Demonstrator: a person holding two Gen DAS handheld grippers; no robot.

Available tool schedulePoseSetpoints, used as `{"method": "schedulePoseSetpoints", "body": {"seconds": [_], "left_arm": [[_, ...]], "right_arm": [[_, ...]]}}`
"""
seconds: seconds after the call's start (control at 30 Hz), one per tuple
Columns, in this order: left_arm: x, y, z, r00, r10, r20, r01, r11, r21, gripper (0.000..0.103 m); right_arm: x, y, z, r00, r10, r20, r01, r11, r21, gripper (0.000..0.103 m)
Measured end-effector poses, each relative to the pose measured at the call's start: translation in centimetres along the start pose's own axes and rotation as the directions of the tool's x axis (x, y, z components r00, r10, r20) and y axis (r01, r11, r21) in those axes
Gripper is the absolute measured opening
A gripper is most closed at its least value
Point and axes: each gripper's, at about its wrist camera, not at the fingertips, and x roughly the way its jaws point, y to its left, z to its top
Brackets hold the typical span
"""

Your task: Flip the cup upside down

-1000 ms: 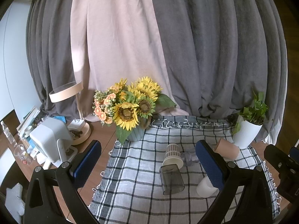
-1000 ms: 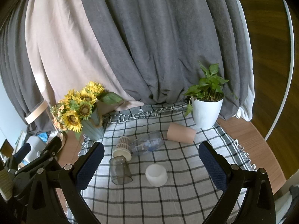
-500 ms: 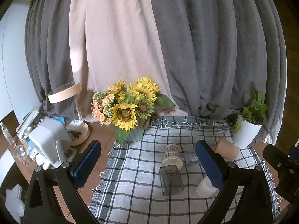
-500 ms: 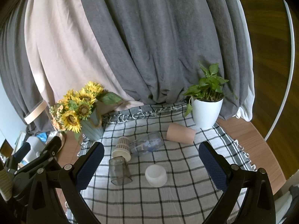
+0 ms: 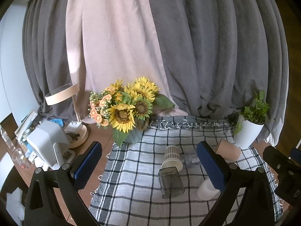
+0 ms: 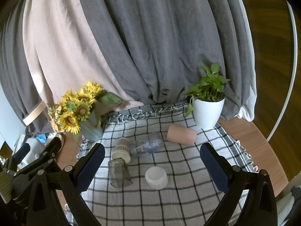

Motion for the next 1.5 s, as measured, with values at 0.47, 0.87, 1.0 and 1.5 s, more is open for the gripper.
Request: {"method": "schedulePoseSetpoints", "body": {"seconds": [0.47,0.87,1.0,1.5], "left_arm": [[11.2,-7.6,-0.2,0.94,-0.191,-0.284,0.265,0.93,0.254,0.102],[22.9,-16.4,-1.5,0.799,-0.207,-0.564,0.5,0.75,0.433,0.098],[26.8,-18.8,-2.9,0.725,-0.169,-0.668,0.568,0.695,0.441,0.093],[32.7,-21.8,-8.0,0.648,-0.001,-0.762,0.601,0.616,0.51,0.082]], "right_arm": [[5.9,-3.8,-0.6,0.989,-0.095,-0.111,0.114,0.977,0.182,0.102],[15.9,-8.3,-2.2,0.936,-0.1,-0.338,0.244,0.877,0.414,0.101],[18.4,-9.8,-3.1,0.912,-0.089,-0.4,0.292,0.826,0.482,0.101],[22.1,-10.3,-3.6,0.88,-0.086,-0.467,0.346,0.79,0.506,0.101]]}}
